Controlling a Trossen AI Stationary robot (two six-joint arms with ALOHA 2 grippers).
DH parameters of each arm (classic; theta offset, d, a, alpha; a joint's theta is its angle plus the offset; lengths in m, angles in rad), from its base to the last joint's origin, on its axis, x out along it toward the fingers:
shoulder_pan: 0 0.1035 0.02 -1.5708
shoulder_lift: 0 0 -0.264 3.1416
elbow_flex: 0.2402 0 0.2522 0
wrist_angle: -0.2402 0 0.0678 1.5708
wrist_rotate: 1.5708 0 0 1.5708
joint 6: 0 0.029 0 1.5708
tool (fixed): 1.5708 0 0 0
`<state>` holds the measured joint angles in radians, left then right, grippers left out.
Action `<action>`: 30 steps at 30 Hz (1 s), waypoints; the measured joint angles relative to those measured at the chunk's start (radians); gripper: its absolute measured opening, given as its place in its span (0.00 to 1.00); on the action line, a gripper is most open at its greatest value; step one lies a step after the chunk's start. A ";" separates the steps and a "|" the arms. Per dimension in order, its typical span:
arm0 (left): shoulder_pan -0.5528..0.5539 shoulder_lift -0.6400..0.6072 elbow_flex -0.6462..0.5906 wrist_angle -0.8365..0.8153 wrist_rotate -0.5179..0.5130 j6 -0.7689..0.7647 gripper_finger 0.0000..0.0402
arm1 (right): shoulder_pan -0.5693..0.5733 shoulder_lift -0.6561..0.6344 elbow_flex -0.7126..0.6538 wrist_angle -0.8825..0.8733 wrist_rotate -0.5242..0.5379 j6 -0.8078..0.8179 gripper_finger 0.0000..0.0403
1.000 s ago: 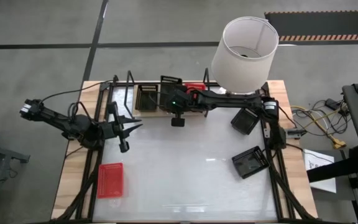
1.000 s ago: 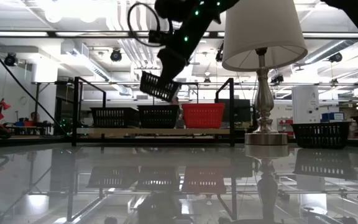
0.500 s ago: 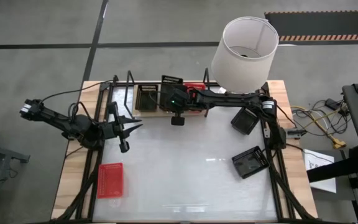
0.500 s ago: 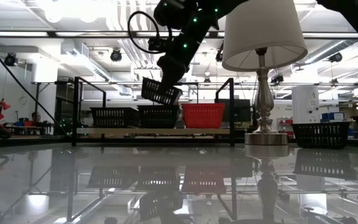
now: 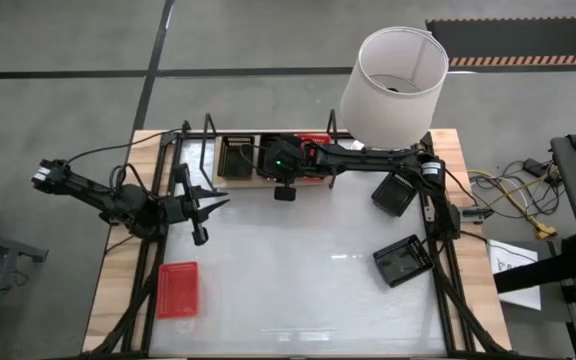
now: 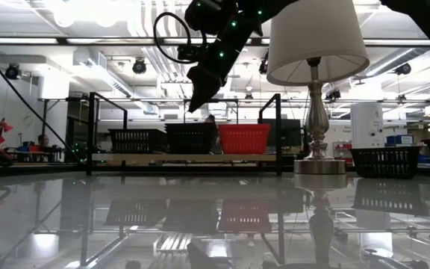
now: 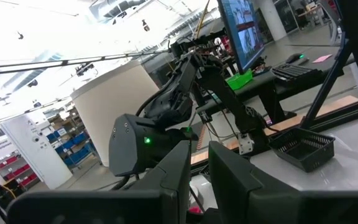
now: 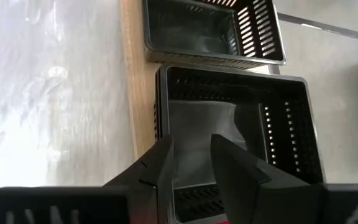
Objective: Stack baskets on shelf by color
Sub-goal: Stack the black bin on the right black bin on the shelf, then stack the red bin on the red bin on the shelf
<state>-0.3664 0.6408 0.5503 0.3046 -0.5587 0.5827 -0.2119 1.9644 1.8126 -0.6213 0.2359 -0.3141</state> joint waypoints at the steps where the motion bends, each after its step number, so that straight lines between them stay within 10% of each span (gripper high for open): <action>1: 0.000 0.000 0.000 0.000 0.000 0.000 0.11 | 0.002 -0.001 0.000 -0.001 0.000 0.000 0.26; 15: 0.000 0.015 0.000 -0.008 0.000 0.000 0.11 | 0.131 -0.112 -0.023 -0.183 -0.011 0.021 0.14; 30: 0.000 0.070 0.007 0.045 0.000 0.001 0.11 | 0.329 -0.363 -0.465 0.113 -0.011 0.142 0.02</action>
<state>-0.3661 0.7107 0.5571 0.3492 -0.5587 0.5835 0.1172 1.6009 1.3480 -0.5081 0.2254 -0.1717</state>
